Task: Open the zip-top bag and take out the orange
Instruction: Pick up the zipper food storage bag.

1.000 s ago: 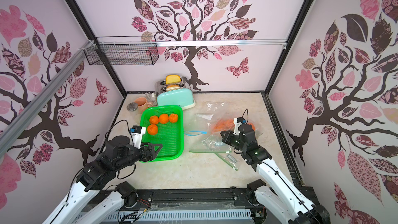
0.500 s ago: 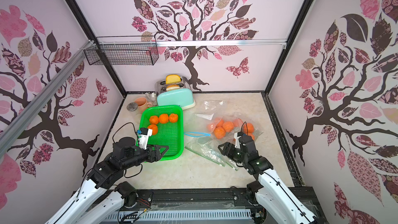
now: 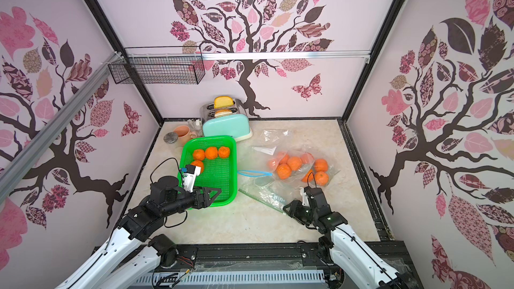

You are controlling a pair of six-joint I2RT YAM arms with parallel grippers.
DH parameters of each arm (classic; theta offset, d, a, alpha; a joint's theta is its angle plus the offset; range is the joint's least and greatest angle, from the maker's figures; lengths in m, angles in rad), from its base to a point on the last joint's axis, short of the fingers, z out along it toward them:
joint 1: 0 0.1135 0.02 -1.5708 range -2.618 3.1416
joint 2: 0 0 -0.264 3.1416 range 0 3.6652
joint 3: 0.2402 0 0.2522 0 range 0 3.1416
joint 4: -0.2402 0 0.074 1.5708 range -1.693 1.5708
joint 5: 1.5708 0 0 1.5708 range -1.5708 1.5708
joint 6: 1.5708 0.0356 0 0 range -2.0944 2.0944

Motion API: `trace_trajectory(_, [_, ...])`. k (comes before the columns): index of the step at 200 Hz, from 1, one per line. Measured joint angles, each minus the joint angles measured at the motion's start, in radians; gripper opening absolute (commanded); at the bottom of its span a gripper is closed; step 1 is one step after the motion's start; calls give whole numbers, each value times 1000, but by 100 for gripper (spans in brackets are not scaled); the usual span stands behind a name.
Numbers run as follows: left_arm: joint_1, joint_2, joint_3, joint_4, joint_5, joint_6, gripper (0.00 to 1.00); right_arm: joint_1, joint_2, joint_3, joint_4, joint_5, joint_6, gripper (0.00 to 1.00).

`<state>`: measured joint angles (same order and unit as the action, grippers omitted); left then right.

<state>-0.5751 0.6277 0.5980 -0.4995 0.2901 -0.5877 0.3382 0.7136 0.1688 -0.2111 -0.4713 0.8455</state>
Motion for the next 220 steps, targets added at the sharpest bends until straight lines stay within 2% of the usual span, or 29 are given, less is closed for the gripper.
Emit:
trace_trajectory(26, [0, 19, 0, 9, 10, 0, 70, 0, 31, 1, 45, -23, -20, 43])
trace_trajectory(97, [-1, 37, 0, 21, 10, 0, 70, 0, 135, 0, 167, -89, -34, 14])
trace_trajectory(121, [-2, 37, 0, 24, 10, 0, 70, 0, 130, 2, 200, -148, -40, 0])
trace_trajectory(146, [-2, 39, 0, 39, 11, 0, 71, 0, 83, 12, 207, -199, -2, 0])
trace_trajectory(177, [-12, 78, 26, 56, 8, 8, 71, 0, 5, 83, 177, -231, 117, 0])
trace_trajectory(220, [-117, 219, 246, 90, -42, 154, 74, 0, -21, 256, 148, -242, 325, 0])
